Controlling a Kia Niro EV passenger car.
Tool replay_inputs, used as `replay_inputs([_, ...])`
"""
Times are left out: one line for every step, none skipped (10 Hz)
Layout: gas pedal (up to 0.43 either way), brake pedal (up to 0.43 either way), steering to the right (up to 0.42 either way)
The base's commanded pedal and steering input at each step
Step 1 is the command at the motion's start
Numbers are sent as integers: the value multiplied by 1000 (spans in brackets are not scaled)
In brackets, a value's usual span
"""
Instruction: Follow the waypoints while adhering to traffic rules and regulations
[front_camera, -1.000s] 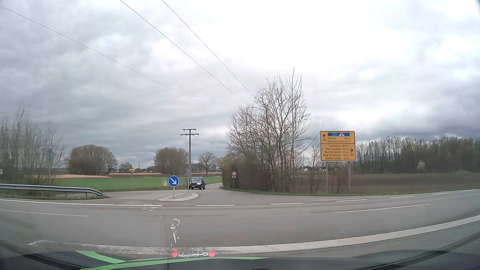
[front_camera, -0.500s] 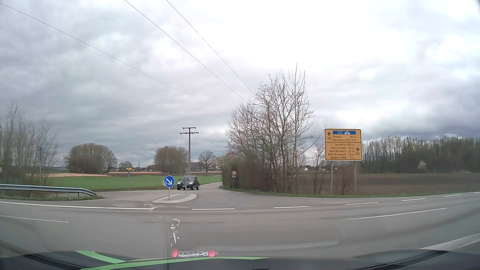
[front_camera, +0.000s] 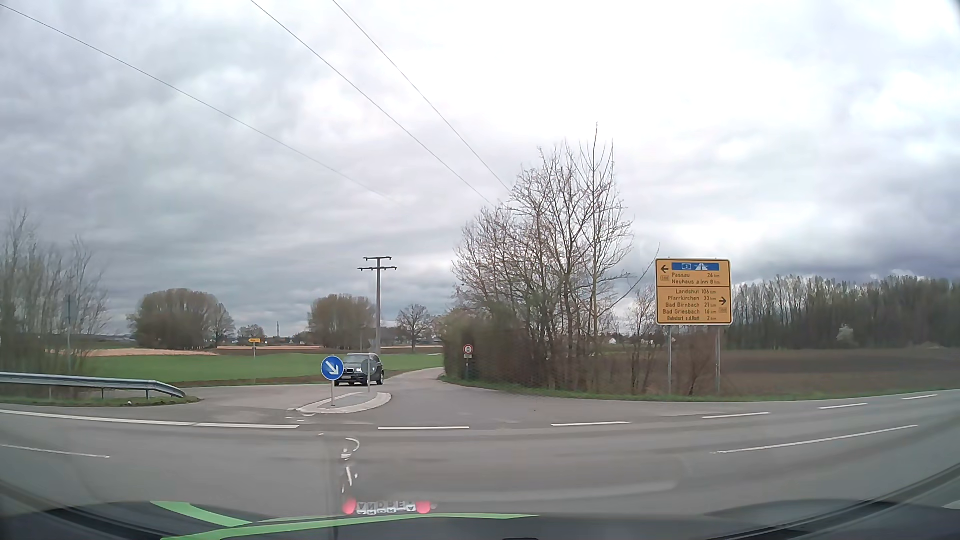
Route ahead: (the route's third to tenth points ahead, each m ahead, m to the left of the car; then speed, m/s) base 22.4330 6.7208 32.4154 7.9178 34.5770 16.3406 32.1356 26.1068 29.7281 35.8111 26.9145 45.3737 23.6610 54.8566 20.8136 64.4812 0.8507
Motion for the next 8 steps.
replay_inputs([0,207,0])
replay_inputs([0,207,0])
replay_inputs([0,207,0])
replay_inputs([0,213,0])
replay_inputs([0,213,0])
replay_inputs([0,220,0])
replay_inputs([0,232,0])
replay_inputs([0,232,0])
